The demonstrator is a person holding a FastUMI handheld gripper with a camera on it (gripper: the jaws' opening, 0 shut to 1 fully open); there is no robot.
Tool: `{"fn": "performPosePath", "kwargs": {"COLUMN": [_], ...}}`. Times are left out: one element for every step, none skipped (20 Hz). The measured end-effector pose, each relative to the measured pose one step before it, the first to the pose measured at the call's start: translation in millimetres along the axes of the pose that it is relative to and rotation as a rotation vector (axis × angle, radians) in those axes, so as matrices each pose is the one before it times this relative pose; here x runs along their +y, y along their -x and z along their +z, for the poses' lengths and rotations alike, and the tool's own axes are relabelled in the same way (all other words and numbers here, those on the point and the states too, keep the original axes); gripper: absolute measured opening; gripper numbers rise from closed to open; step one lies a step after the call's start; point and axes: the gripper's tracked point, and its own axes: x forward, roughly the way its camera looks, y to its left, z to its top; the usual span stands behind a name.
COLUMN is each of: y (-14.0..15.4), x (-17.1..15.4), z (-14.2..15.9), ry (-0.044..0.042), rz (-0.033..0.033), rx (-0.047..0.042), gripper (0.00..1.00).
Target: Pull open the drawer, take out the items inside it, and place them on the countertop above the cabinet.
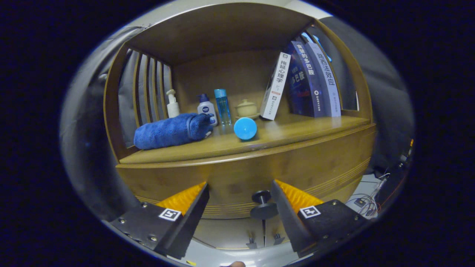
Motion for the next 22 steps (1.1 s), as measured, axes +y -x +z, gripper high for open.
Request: {"fn": "performPosePath", "kwargs": {"y": [1.19, 0.12, 0.37, -0.21, 0.11, -0.40, -0.32, -0.25, 0.11, 0.04, 0.46, -0.02, -0.27, 0.11, 0.12, -0.19, 0.22, 0.13, 1.26, 0.98, 1.99, 2.50], "x": [-1.62, -0.14, -0.30, -1.24, -0.52, -1.00, -0.64, -0.63, -0.12, -0.15, -0.20, 0.33, 0.06, -0.36, -0.45, -0.38, -0.16, -1.34, -1.28, -1.58, -1.89, -0.09], "z": [0.34, 0.73, -0.99, -0.08, -0.58, 0.23, -0.95, 0.31, 0.40, -0.80, 0.09, 0.71, -0.03, -0.06, 0.03, 0.62, -0.50, -0.87, -3.04, -2.59, -0.39, 1.19], "ry": [-0.00874, -0.00358, -0.00064, -0.00589, -0.01044, -0.01512, -0.01519, -0.00904, -0.00006, 0.00976, 0.00108, -0.00620, -0.00249, 0.00216, 0.00262, -0.00138, 0.00111, 0.00379, 0.00993, 0.01353, 0.01075, 0.00858], "rz": [0.00200, 0.00044, 0.00131, 0.00130, 0.00172, 0.00194, 0.00249, 0.00118, -0.00049, -0.00150, -0.00014, 0.00114, 0.00083, 0.00015, -0.00151, -0.00198, -0.00239, -0.00553, -0.00544, -0.00467, -0.00432, 0.00242], "rx": [-0.00139, -0.00172, 0.00236, 0.00013, -0.00146, -0.00126, -0.00132, 0.00079, -0.00035, 0.00496, 0.00055, 0.00111, -0.00013, 0.00001, -0.00081, 0.00006, 0.00201, 0.00574, 0.01185, 0.01049, 0.00424, -0.00191], "gripper": [1.00, 1.00, 1.00, 1.00, 1.00, 1.00, 1.00, 1.00, 1.00, 1.00, 1.00, 1.00, 1.00, 1.00, 1.00, 1.00, 1.00, 1.00, 1.00, 1.00, 1.00, 1.00]}}
